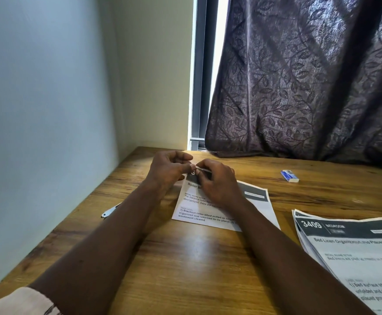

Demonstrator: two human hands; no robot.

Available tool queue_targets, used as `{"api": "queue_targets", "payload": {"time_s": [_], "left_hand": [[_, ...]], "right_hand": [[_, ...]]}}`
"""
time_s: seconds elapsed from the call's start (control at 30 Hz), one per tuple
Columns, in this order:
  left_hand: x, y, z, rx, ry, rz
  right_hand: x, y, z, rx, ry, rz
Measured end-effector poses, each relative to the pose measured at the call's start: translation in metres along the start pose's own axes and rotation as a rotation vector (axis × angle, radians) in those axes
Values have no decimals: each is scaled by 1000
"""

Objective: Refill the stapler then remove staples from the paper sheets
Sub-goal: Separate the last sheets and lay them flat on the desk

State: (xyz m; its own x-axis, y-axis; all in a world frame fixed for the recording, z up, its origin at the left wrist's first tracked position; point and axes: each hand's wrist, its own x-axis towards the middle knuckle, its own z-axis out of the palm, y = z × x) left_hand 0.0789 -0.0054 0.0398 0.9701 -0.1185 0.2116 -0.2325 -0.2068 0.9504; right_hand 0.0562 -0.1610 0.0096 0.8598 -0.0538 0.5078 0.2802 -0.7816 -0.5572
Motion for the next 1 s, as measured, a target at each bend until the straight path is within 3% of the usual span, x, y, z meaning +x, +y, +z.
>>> {"api": "queue_targets", "payload": {"time_s": [0.17, 0.37, 0.53, 0.73, 0.9, 1.0], "left_hand": [[-19, 13, -39, 491, 3, 87], [-52, -4, -104, 975, -65, -169], [-67, -6, -112, 847, -232, -155], [-54, -9, -100, 649, -166, 87], [-24, -4, -71, 467, -304, 115], [-13, -16, -59, 411, -284, 154]], "right_hand": [[-3, -3, -3, 1, -34, 6], [-2, -2, 0, -64, -70, -46], [-5, -3, 0, -20, -84, -47], [-7, -7, -2, -6, -44, -35], [-8, -10, -4, -34, -38, -70], [-7, -11, -4, -54, -40, -88]]}}
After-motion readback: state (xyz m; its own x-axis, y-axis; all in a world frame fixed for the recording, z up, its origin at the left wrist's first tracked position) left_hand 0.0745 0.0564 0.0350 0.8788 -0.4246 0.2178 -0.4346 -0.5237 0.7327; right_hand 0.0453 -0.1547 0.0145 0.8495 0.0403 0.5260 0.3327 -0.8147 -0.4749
